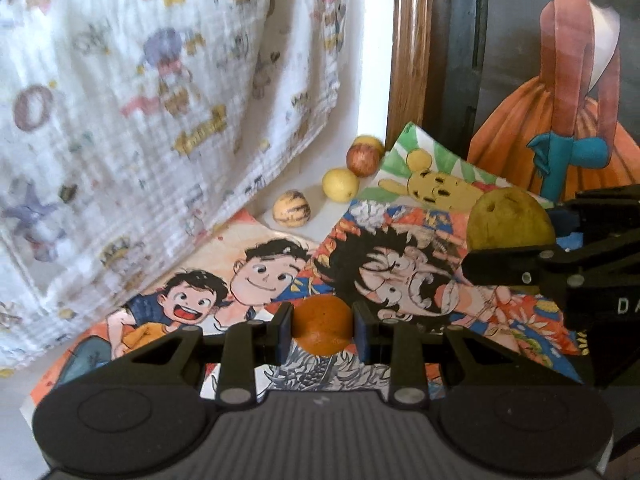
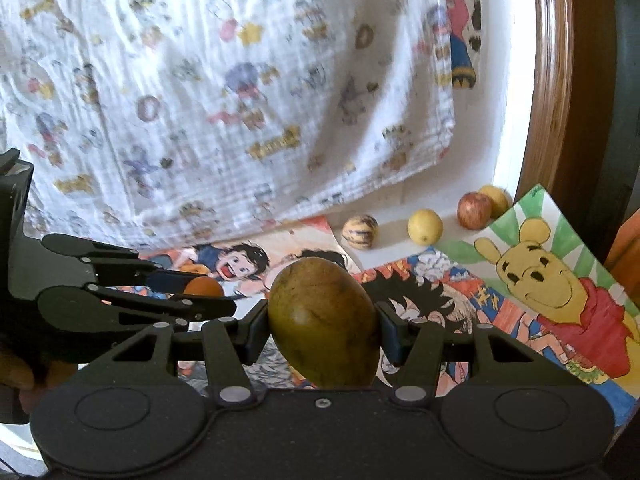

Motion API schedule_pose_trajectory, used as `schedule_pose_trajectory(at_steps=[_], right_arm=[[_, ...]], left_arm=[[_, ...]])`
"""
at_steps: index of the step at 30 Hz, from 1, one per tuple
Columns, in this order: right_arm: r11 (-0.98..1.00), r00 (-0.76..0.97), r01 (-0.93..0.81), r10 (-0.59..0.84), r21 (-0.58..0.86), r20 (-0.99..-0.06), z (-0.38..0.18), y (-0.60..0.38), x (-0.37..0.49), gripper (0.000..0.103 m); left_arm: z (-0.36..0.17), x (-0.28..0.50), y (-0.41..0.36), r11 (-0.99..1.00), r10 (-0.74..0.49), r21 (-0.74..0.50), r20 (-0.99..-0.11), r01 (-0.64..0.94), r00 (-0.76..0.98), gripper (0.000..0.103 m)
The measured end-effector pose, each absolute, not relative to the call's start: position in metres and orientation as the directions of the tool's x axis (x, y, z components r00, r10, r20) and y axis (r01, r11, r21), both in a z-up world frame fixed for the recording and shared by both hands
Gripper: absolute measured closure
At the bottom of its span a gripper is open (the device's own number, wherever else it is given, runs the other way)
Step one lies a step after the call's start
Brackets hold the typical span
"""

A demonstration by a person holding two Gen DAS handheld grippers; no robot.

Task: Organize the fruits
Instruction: 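Lift the tangerine and pear in both grippers and carry them toward the tray, then lower the held tangerine and pear over the metal tray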

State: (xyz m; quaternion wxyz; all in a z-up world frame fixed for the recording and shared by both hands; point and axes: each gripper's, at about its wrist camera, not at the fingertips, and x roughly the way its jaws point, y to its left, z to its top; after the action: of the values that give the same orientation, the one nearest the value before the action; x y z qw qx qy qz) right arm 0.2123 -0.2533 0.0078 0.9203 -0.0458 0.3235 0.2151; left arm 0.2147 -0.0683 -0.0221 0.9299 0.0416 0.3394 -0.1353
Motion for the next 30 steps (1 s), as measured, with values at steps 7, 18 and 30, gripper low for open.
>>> schedule_pose_trajectory(at_steps=[7, 18, 30], right_arm=[[0.9, 0.731, -0.435, 0.372, 0.03, -0.572, 0.043, -0.246, 0.178, 0.046], [0.898, 0.779, -0.439, 0.378, -0.005, -0.5, 0.09, -0.24, 0.12, 0.046], [0.905, 0.785, -0.425, 0.376, 0.014, -0.493, 0.091, -0.248, 0.056, 0.046]], left_arm=[[0.005, 0.188, -0.063, 0.96, -0.229, -0.011, -0.599, 0.279, 0.767, 0.069], [0.042, 0.137, -0.052, 0.96, -0.24, -0.007, -0.532, 0.279, 0.812, 0.069], [0.035, 0.083, -0.029, 0.968, -0.219, -0.018, -0.537, 0.249, 0.814, 0.069]])
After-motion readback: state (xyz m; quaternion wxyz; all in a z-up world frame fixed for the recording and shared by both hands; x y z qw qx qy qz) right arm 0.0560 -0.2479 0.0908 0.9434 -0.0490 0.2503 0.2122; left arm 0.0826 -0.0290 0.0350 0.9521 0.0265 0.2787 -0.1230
